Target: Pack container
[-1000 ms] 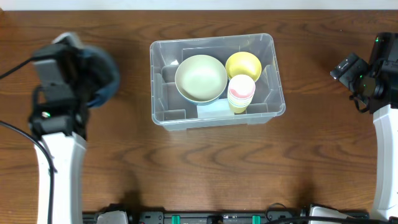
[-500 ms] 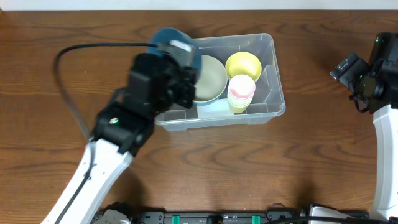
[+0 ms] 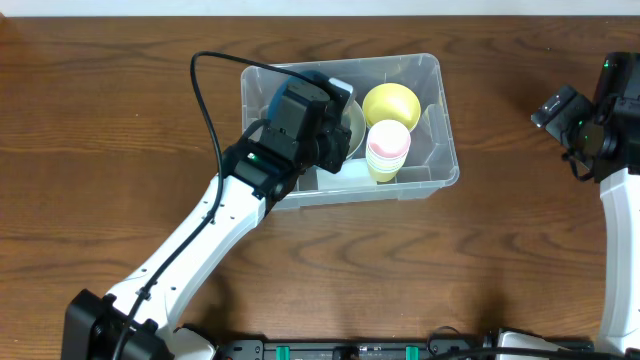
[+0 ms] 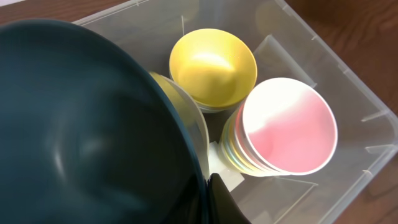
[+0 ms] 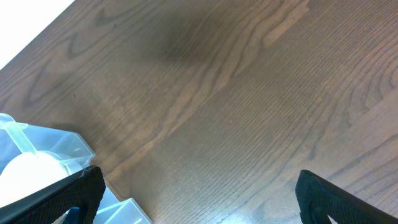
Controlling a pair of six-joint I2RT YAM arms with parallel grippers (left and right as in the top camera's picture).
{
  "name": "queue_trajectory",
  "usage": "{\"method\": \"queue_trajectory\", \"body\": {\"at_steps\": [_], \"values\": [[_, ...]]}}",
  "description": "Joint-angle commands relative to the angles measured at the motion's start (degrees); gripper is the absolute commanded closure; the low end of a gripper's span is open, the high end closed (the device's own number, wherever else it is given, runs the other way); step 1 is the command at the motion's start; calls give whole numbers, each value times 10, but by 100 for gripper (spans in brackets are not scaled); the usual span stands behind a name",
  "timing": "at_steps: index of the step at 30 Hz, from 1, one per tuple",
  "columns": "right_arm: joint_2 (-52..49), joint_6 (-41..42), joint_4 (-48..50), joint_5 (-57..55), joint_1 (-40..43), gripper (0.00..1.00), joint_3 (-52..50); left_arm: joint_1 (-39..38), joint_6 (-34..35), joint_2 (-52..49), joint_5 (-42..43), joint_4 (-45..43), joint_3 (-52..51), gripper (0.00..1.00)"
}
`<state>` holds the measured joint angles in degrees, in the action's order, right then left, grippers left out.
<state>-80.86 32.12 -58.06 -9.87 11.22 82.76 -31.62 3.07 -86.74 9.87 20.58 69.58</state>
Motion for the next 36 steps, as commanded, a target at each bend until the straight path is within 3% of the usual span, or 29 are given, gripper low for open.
{"method": "queue_trajectory", "body": {"at_steps": [1, 3, 6, 9, 17, 23, 29, 32, 36], "values": [[-2, 4, 0, -2, 3, 1, 3, -1, -9, -4, -10, -9, 16, 94], [-2, 4, 0, -2, 3, 1, 3, -1, -9, -4, -12, -12, 16, 91], [-2, 4, 0, -2, 3, 1, 3, -1, -9, -4, -18, -17, 16, 40], [-2, 4, 0, -2, 3, 1, 3, -1, -9, -4, -19, -21, 16, 25], [-2, 4, 0, -2, 3, 1, 3, 8, -8, 7, -50, -54, 17, 16], [-2, 4, 0, -2, 3, 1, 3, 47, 44, 73, -54, -45, 17, 14], [-2, 4, 0, -2, 3, 1, 3, 107, 88, 197, -94, 55, 17, 14], [-2, 4, 0, -2, 3, 1, 3, 134, 88, 262, -95, 115, 17, 5], [-2, 4, 0, -2, 3, 1, 3, 167, 86, 338, -116, 181, 16, 2]]}}
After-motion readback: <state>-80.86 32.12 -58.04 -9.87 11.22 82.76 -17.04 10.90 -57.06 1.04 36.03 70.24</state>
